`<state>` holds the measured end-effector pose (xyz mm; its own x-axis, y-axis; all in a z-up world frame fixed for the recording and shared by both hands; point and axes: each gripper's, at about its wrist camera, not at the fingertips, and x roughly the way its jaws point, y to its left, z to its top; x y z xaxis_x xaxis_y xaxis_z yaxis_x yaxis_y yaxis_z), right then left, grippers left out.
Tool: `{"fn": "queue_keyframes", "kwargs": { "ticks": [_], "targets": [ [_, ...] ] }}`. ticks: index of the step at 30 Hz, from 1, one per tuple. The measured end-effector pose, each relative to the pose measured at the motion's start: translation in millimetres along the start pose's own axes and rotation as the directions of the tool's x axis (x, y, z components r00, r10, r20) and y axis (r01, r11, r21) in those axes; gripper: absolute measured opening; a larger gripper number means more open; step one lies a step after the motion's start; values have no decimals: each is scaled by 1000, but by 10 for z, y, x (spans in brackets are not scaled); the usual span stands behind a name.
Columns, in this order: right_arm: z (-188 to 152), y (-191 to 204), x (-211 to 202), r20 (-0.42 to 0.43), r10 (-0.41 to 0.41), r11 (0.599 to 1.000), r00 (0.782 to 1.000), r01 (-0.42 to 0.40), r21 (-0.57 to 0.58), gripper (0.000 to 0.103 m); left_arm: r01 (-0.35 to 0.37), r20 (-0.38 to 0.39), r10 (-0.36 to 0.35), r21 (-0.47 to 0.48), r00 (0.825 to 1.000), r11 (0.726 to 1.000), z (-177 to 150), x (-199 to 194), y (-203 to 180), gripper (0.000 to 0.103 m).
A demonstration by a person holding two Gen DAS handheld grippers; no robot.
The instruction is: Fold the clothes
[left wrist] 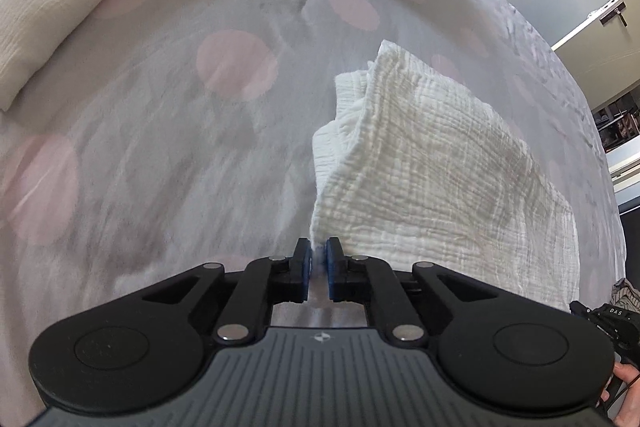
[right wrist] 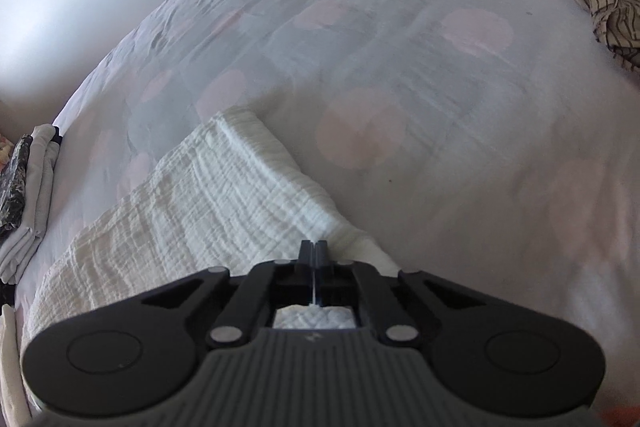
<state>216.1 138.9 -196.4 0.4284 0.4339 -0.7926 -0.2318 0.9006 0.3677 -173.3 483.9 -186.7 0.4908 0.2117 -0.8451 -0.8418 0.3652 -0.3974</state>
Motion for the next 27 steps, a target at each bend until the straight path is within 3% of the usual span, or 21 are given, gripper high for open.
{"fn": "queue_keyframes", "kwargs": {
  "ticks": [2, 5, 7, 10, 15, 18, 23, 27],
  "targets": [
    [29, -30, -70, 31, -19, 1000, 999, 18, 12, 3, 15, 44, -14, -20, 999, 1000, 14, -72, 42, 28],
    [91, -103, -187, 64, -18, 999, 998, 16, 33, 11, 50, 118, -44, -53, 992, 997, 56, -183, 88, 32],
    [151, -85, -167, 24, 6, 1000, 1000, -6, 6, 36, 88, 168, -78, -56, 983, 995, 90, -230, 77, 37],
    [242, -9, -92, -32, 44, 997, 998, -46, -69, 40, 127, 209, -121, -15, 970, 992, 135, -233, -17, 43],
    [226, 31, -147, -130, 56, 988, 990, -74, -137, 39, 168, 203, -177, 65, 963, 984, 166, -73, -275, 47],
    [159, 40, -212, -185, 51, 982, 981, -83, -170, 29, 170, 177, -184, 92, 967, 981, 190, 62, -376, 48],
    [39, 21, -111, -275, -36, 975, 961, -26, -221, 26, 92, 143, -121, 190, 982, 977, 200, 213, -536, 59],
    [5, 81, 45, -316, -89, 964, 944, 1, -267, 27, 55, 83, -74, 213, 994, 976, 187, 362, -513, 59]
  ]
}}
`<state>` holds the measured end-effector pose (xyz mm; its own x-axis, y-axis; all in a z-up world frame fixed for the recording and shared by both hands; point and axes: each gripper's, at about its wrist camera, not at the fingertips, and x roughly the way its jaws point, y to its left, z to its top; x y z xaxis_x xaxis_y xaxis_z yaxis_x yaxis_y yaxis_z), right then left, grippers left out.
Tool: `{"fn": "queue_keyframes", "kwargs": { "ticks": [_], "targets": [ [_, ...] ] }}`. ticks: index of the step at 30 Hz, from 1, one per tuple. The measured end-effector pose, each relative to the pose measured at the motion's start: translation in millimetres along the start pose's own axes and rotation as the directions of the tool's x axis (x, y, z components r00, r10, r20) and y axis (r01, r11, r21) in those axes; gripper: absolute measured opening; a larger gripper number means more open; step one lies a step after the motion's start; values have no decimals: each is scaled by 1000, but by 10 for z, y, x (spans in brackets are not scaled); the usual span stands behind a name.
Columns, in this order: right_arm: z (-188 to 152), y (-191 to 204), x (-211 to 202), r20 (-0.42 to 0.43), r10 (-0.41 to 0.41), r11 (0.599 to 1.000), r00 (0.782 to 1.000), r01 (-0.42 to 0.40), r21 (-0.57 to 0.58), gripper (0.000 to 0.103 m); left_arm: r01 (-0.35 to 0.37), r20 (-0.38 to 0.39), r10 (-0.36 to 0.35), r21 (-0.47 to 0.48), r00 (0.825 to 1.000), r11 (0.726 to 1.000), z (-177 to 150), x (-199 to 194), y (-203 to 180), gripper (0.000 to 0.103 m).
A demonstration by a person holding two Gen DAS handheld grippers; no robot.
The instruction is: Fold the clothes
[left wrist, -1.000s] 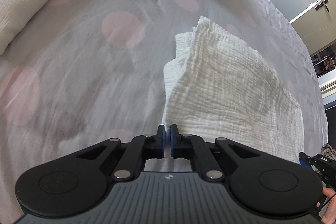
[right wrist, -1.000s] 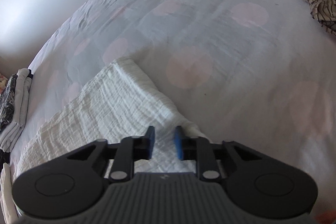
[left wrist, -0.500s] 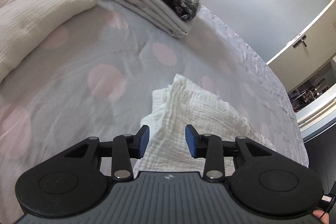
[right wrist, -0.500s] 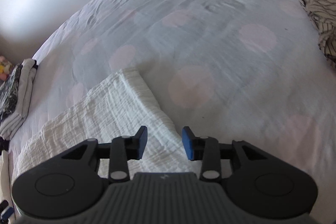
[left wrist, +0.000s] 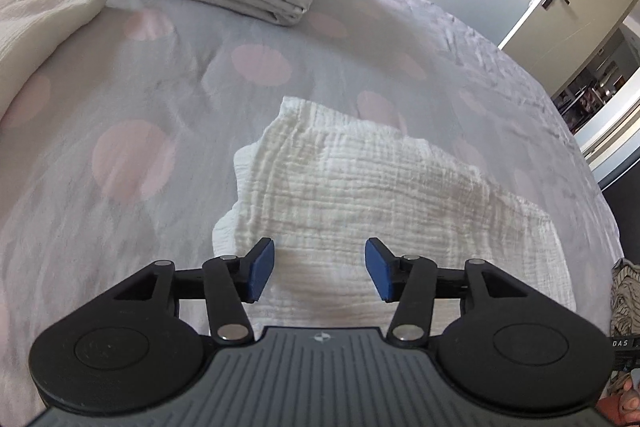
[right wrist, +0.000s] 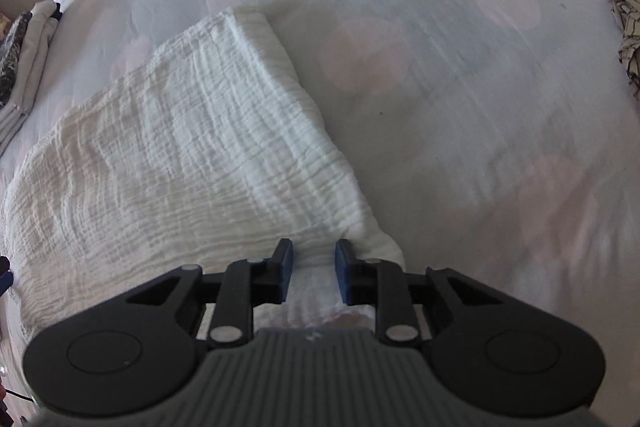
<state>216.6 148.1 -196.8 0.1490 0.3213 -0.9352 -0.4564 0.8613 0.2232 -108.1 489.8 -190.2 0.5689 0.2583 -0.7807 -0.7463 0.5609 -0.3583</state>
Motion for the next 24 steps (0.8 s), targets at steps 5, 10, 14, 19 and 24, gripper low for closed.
{"fn": "queue_keyframes", "kwargs": {
  "ticks": [5, 10, 14, 19, 24],
  "targets": [
    [-8, 5, -30, 28, 24, 1000, 999, -23, -4, 32, -1, -15, 1, -10, 1000, 1000, -15, 70, 40, 59],
    [-84, -61, -350, 216, 130, 991, 968, -133, 1, 33, 5, 96, -4, -2, 995, 1000, 10, -81, 8, 57],
    [-17, -32, -438, 310, 156, 986, 938, -168, 14, 40, 2, 203, -12, 51, 979, 999, 51, -235, -75, 57],
    [115, 158, -399, 378, 162, 986, 912, -168, -17, 54, -28, 253, 5, 88, 967, 996, 63, -283, -141, 65],
    [216, 332, -177, 385, 155, 988, 910, -147, -50, 55, -56, 277, 34, 73, 960, 996, 79, -263, -125, 68]
  ]
}}
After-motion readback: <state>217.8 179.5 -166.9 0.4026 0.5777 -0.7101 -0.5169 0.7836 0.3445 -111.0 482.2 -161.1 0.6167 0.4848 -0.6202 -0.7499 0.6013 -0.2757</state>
